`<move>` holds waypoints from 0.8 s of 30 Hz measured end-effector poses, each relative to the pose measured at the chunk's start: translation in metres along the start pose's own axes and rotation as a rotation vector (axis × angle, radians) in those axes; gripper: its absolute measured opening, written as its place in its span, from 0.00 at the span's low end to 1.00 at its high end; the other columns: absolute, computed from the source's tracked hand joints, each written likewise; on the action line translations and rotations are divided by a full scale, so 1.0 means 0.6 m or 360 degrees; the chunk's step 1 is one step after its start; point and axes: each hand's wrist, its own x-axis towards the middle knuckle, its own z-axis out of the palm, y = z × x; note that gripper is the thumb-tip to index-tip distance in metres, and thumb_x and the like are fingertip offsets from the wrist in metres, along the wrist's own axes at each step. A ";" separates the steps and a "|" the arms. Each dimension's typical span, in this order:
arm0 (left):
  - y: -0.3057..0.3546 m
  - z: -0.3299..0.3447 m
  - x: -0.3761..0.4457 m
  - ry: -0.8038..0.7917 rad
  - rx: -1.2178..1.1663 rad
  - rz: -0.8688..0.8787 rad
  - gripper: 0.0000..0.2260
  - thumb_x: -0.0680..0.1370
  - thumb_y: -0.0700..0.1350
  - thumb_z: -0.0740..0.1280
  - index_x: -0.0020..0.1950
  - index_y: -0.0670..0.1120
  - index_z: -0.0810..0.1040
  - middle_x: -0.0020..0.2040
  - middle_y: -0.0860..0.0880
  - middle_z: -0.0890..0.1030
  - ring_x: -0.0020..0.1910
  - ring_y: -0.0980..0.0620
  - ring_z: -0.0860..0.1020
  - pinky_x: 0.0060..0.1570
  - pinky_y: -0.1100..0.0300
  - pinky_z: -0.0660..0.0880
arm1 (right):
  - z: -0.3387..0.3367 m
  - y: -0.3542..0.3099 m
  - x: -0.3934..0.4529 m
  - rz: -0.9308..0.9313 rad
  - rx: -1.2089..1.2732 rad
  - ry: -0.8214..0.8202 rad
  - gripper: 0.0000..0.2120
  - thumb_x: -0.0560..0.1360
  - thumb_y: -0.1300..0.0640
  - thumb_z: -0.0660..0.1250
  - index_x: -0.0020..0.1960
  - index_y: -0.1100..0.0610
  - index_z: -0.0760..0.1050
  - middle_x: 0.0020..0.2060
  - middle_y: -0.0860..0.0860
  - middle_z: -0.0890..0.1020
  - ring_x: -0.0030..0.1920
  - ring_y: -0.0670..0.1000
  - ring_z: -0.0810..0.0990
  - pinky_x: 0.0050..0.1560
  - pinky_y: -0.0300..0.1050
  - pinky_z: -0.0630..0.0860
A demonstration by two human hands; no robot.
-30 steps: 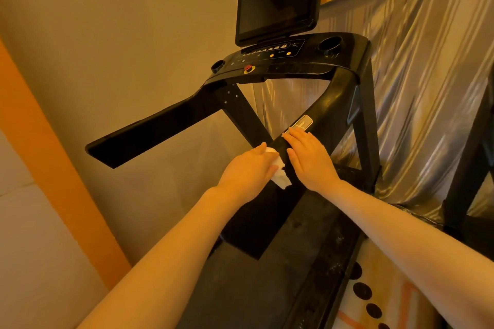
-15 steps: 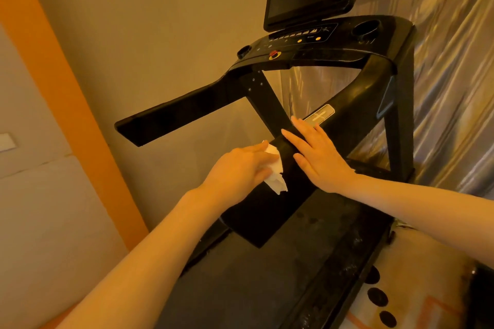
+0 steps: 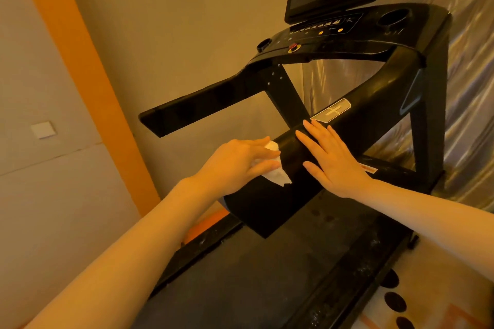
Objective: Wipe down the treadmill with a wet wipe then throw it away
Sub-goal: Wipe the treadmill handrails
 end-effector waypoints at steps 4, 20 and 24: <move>-0.019 0.003 -0.024 0.0059 0.0008 -0.0002 0.16 0.80 0.55 0.62 0.65 0.54 0.78 0.72 0.53 0.71 0.64 0.53 0.75 0.57 0.67 0.65 | 0.000 -0.004 0.001 0.0020 -0.0033 -0.0007 0.28 0.82 0.42 0.49 0.78 0.53 0.58 0.78 0.53 0.57 0.79 0.54 0.51 0.76 0.56 0.48; -0.040 0.017 -0.096 0.0254 -0.0246 -0.0166 0.16 0.78 0.54 0.64 0.66 0.61 0.72 0.71 0.56 0.72 0.66 0.54 0.73 0.53 0.71 0.69 | 0.012 -0.008 -0.002 -0.0008 -0.0076 0.0071 0.26 0.82 0.43 0.48 0.77 0.51 0.56 0.77 0.56 0.59 0.78 0.57 0.53 0.76 0.61 0.51; -0.031 0.024 -0.074 0.0220 -0.0201 -0.0137 0.18 0.80 0.54 0.63 0.70 0.58 0.71 0.74 0.56 0.67 0.68 0.53 0.71 0.61 0.63 0.70 | 0.013 -0.009 -0.002 0.0012 -0.0075 0.0077 0.26 0.82 0.43 0.47 0.77 0.51 0.57 0.77 0.56 0.59 0.78 0.57 0.53 0.76 0.61 0.50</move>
